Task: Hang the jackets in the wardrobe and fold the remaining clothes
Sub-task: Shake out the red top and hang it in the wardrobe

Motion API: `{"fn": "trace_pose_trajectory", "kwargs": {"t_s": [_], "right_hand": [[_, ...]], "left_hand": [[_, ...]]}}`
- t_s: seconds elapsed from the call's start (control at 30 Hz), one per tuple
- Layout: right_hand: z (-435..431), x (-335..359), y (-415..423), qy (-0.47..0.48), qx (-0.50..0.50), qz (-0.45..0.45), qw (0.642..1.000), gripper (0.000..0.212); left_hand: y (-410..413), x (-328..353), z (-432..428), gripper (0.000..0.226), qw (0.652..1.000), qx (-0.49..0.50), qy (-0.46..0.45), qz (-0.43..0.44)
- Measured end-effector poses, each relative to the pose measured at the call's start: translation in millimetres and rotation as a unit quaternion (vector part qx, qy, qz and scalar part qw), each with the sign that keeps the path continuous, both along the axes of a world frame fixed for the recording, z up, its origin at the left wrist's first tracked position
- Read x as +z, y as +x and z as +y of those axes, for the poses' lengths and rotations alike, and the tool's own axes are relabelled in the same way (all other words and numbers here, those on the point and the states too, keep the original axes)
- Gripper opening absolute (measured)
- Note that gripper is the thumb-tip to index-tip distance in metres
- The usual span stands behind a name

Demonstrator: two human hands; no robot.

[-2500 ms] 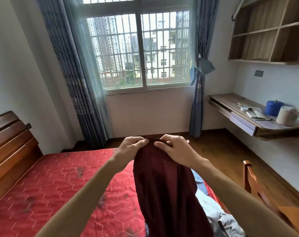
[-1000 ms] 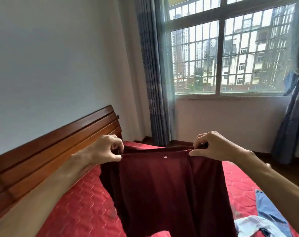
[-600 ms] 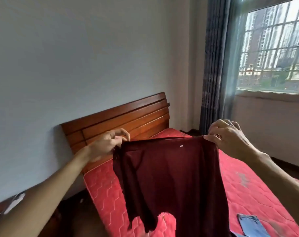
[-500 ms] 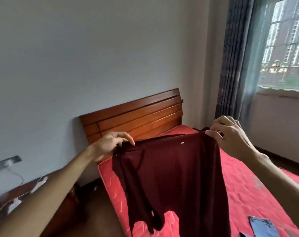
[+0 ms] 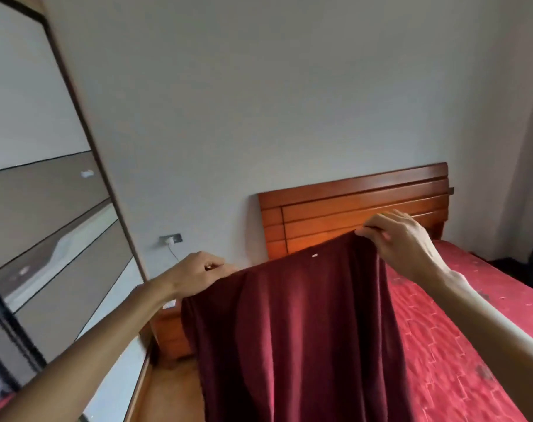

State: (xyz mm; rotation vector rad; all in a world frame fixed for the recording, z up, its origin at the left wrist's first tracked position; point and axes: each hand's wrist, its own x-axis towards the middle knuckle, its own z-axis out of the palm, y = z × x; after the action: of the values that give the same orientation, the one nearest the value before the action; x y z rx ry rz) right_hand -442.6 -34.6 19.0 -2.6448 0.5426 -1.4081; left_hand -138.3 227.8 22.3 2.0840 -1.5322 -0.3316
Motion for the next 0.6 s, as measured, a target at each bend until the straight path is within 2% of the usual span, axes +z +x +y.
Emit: {"fn": "trace_pose_trajectory", "kwargs": {"t_s": [0.07,0.23,0.33,0.4,0.47,0.53,0.6], "right_hand": [[22.7,3.5,26.9,0.028,0.026,0.007,0.999,0.026],[76.7,7.7,102.9,0.084,0.07,0.038,0.993,0.032],[113.6,10.2,151.0,0.113,0.107,0.082,0.984,0.04],[137.3,12.0,182.0,0.106,0.122,0.111,0.981,0.049],[164.3,20.9,215.1,0.074,0.129,0.112,0.982,0.053],[195.2,35.2,244.3,0.063,0.149,0.031,0.986,0.046],[226.9,45.8,271.8,0.087,0.186,-0.075,0.976,0.035]], "left_hand": [[14.7,4.7,35.9,0.056,0.999,0.016,-0.017,0.023],[70.6,8.4,135.8,0.05,0.995,0.088,-0.016,0.046],[106.9,13.3,199.5,0.042,0.991,0.129,-0.009,0.016],[128.3,15.8,236.2,0.038,0.987,0.151,0.013,-0.047],[147.5,20.8,270.2,0.039,0.965,0.174,0.043,-0.19],[160.6,27.7,298.3,0.038,0.909,0.202,0.043,-0.362],[172.5,29.9,325.0,0.035,0.869,0.233,0.021,-0.435]]}}
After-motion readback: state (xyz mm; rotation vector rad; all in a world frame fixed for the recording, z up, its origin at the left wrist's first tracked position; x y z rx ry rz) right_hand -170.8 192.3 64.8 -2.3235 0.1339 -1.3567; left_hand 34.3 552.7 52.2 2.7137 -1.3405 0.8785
